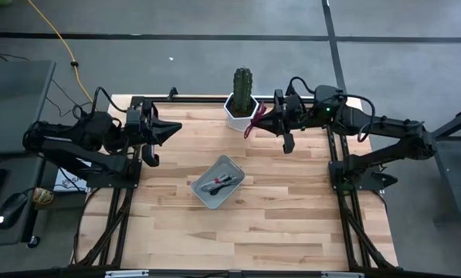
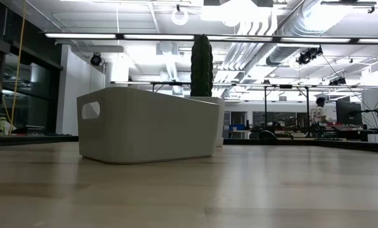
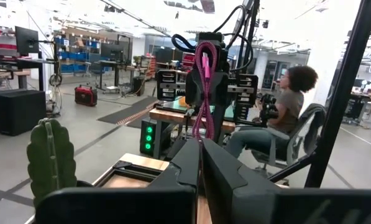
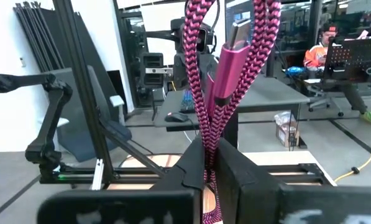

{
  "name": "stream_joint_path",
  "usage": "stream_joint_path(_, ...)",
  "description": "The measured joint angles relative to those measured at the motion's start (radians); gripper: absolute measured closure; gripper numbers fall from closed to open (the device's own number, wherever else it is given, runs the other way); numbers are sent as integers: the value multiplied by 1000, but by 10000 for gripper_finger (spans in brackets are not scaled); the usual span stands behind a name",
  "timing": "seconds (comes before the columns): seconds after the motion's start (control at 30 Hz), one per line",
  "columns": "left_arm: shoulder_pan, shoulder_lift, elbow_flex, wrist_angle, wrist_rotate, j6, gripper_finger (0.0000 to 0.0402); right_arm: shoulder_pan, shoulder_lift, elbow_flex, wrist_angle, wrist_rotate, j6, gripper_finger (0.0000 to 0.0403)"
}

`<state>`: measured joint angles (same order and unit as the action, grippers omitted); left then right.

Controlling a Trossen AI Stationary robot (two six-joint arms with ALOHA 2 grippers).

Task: Pick and place USB-C Cables
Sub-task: Put the pink and black charger cable into the gray bin

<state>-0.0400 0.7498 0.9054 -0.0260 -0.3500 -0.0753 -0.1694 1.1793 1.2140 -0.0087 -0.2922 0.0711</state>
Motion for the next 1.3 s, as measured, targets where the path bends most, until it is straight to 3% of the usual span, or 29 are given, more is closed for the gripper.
stream_joint_path(0.33, 0, 0, 0, 1, 0, 0, 401, 53, 52, 0, 33, -4, 24, 399)
stream_joint_path(0.5, 0, 0, 0, 2, 0, 0, 401, 89, 193, 0, 61, -8, 137, 399)
stream_joint_path(0.6, 0, 0, 0, 2, -1, 0, 401, 110, 318, 52, 58, -75, 207, 399)
stream_joint_path(0.7, 0, 0, 0, 2, -1, 0, 401, 136, 446, 178, -81, -132, 185, 400)
stream_joint_path(0.83, 0, 0, 0, 2, -1, 0, 401, 161, 613, 360, -406, -107, 22, 401)
stream_joint_path(0.93, 0, 0, 0, 1, -1, 0, 401, 169, 725, 443, -557, -104, -50, 401)
stream_joint_path(1.13, 0, 0, 0, 2, -1, 0, 401, 173, 877, 473, -644, -97, -103, 402)
stream_joint_path(1.3, 0, 0, 0, 1, -1, 0, 401, 184, 921, 473, -662, -39, -158, 402)
